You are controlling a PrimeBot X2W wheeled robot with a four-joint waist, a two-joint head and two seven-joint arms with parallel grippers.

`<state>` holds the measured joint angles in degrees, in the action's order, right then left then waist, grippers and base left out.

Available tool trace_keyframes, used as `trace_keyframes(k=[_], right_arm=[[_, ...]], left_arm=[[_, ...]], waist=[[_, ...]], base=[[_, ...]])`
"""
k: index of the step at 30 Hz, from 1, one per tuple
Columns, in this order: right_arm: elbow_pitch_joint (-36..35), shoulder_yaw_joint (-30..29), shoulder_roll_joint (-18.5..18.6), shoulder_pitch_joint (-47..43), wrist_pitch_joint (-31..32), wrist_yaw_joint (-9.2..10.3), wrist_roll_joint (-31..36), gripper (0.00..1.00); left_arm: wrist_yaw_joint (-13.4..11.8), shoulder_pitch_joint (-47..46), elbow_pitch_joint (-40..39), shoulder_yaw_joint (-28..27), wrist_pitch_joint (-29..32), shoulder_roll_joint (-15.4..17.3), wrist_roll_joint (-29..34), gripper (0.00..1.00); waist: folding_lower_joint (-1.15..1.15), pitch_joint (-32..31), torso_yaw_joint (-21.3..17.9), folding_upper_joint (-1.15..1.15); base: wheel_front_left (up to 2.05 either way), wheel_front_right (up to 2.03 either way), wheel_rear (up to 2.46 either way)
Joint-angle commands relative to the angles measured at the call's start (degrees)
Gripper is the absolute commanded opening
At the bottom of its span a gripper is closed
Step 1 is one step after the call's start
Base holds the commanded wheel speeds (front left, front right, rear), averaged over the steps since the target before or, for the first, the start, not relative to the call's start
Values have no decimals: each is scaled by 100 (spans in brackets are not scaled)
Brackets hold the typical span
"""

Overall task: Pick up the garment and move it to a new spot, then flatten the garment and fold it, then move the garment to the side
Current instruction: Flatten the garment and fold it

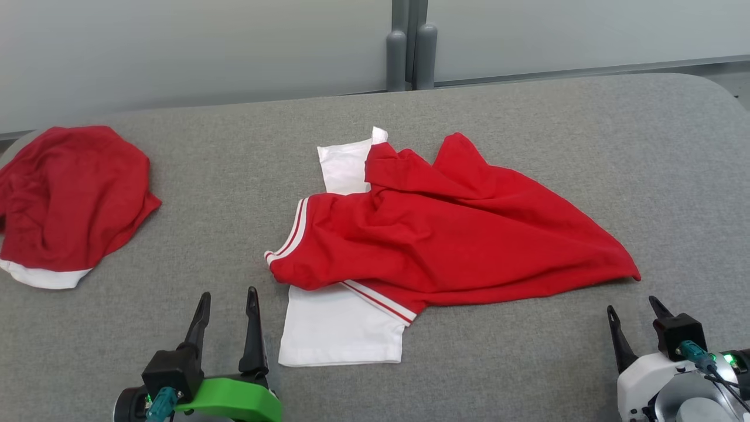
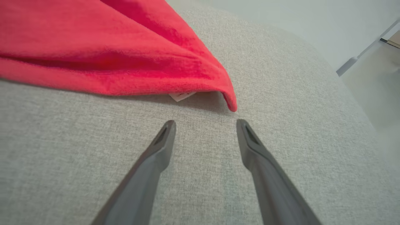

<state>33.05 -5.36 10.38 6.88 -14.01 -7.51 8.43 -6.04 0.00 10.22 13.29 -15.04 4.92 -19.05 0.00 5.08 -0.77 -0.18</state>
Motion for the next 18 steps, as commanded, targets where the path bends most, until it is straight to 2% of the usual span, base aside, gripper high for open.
trace_keyframes(k=[1, 18], right_arm=[[-138, 18, -30, -55, -40, 4, -152, 100], [-1735, 504, -414, -32, 238, 4, -728, 100]], left_arm=[[16, 89, 13, 30, -4, 41, -31, 100], [-8, 392, -150, 255, 77, 77, -38, 100]], waist=[[0, -85, -89, 18], [0, -528, -124, 18]], base=[[0, 0, 0], [0, 0, 0]])
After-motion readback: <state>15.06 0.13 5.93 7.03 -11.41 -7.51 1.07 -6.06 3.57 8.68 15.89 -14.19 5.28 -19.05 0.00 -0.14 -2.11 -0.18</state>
